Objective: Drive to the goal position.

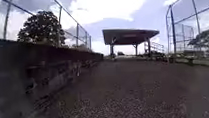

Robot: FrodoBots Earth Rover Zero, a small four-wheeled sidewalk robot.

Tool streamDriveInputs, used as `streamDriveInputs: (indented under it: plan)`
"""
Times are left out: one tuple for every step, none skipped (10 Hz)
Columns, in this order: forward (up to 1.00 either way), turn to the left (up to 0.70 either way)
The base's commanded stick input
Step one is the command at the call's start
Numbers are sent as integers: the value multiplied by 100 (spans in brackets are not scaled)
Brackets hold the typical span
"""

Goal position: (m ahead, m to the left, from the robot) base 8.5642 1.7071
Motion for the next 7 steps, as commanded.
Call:
streamDriveInputs:
  plan:
    - [70,1]
    - [70,1]
    - [70,1]
    - [70,1]
    - [70,1]
    - [70,1]
    - [70,1]
